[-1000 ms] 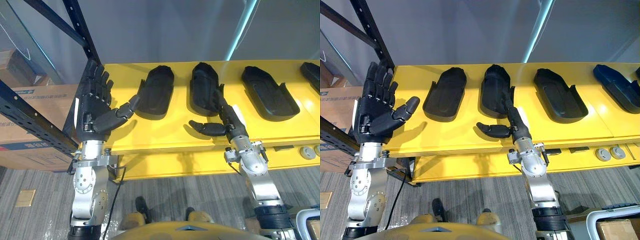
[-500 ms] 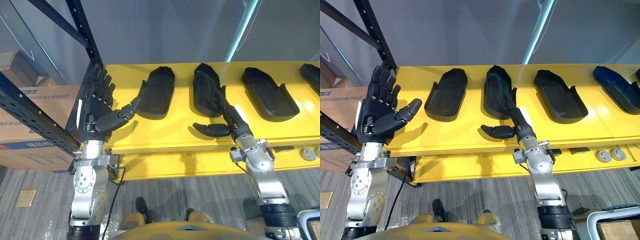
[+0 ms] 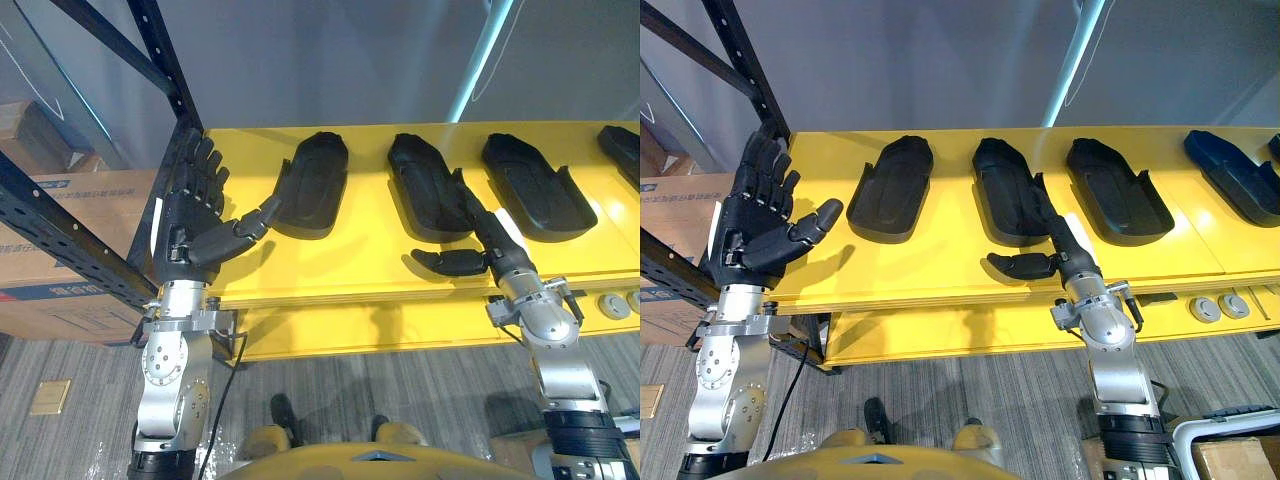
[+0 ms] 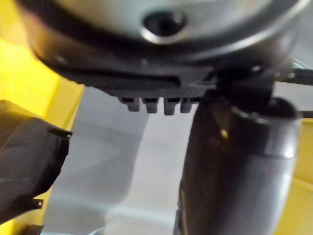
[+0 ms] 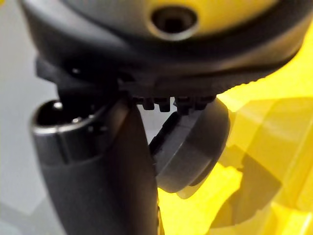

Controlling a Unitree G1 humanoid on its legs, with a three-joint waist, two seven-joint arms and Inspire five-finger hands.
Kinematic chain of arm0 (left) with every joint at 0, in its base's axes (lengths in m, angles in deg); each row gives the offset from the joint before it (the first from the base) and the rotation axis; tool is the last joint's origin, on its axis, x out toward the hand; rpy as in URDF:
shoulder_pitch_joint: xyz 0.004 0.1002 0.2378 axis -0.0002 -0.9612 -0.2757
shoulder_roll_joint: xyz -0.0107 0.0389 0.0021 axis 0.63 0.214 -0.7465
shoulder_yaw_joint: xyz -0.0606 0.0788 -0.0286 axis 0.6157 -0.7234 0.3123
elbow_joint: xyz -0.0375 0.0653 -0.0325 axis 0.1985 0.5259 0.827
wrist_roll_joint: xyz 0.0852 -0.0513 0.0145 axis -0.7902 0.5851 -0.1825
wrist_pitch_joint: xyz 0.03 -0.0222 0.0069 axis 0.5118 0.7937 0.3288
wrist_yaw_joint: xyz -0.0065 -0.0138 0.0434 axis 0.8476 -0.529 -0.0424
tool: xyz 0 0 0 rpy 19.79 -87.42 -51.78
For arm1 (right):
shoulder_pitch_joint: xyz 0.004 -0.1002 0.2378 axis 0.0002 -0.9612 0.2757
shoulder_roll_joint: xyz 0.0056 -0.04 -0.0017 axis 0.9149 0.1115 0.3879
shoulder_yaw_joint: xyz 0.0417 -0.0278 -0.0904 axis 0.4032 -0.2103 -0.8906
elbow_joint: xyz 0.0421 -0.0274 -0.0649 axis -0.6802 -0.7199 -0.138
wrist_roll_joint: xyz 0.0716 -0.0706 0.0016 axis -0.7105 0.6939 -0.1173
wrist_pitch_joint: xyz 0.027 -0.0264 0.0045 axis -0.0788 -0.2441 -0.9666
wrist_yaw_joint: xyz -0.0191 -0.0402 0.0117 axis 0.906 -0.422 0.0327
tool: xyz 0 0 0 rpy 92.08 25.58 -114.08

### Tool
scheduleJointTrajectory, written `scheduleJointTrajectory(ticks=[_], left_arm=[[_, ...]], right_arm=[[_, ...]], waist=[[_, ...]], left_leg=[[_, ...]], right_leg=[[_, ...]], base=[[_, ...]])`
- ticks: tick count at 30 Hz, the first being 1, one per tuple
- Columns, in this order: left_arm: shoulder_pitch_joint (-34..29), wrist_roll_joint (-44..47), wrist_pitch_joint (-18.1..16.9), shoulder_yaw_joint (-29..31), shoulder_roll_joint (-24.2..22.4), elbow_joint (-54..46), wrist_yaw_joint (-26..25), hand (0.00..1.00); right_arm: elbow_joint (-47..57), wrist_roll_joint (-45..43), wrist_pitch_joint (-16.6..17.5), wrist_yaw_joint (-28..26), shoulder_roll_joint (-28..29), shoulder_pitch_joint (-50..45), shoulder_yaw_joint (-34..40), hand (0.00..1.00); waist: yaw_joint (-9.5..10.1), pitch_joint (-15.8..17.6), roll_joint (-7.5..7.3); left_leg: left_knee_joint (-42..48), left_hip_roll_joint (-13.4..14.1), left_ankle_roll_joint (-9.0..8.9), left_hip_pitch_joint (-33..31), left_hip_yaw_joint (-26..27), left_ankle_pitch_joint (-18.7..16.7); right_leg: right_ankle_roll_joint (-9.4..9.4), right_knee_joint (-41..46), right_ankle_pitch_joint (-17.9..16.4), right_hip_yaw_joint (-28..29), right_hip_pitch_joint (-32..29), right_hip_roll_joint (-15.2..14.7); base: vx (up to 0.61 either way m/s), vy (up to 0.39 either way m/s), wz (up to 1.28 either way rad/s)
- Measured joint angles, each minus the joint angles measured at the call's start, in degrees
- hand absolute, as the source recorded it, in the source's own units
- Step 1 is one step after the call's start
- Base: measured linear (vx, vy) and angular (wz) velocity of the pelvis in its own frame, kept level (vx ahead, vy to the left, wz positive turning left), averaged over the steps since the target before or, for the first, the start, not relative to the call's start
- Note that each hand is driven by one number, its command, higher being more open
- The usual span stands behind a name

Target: Walk over and take three plastic housings, then place them on the shelf

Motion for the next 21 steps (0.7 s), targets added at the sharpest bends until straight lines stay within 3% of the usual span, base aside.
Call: scheduleJointTrajectory(ticks=[3,8,14,17,21], left_arm=[[0.0,0.0,0.1,0.0,0.0,0.0,0.3,1.00],[0.0,0.0,0.1,0.0,0.0,0.0,0.8,1.00],[0.0,0.1,0.2,0.0,0.0,0.0,2.7,1.00],[0.0,0.1,0.2,-0.1,0.0,0.0,3.8,1.00],[-0.5,0.2,0.2,-0.1,0.0,0.0,3.9,1.00]], right_arm=[[1.2,0.2,0.1,-0.1,-0.2,0.0,0.6,1.00],[1.6,-0.7,3.7,-0.1,-0.2,0.1,1.0,1.00],[3.8,-5.5,12.0,0.3,-0.2,1.2,0.9,1.00],[4.6,-7.0,16.3,4.7,0.1,1.7,0.9,1.00],[5.1,-7.0,16.1,10.3,2.4,0.5,2.1,1.00]], waist=[[-0.03,0.0,-0.09],[0.00,0.0,-0.12],[0.05,0.0,-0.13],[0.21,0.0,-0.15],[0.14,0.0,-0.14]], left_leg=[[0.0,0.0,0.04,0.0,0.0,0.0],[0.0,0.0,0.01,-0.1,0.0,0.0],[0.0,0.0,-0.03,-0.1,-0.1,0.0],[0.0,0.0,0.04,-0.1,-0.2,0.0],[0.0,0.0,0.05,-0.2,-0.2,0.0]], right_leg=[[0.07,0.0,0.1,0.0,0.0,0.1],[0.08,0.0,0.1,0.0,0.0,0.1],[0.10,0.0,0.1,0.0,0.0,0.1],[0.10,0.0,0.1,-0.2,0.1,0.1],[0.08,0.0,0.0,-0.1,0.0,0.1]], base=[[0.00,0.000,0.00],[0.00,0.000,0.00],[0.00,0.000,0.00],[0.00,0.000,0.01],[0.00,0.000,0.00]])
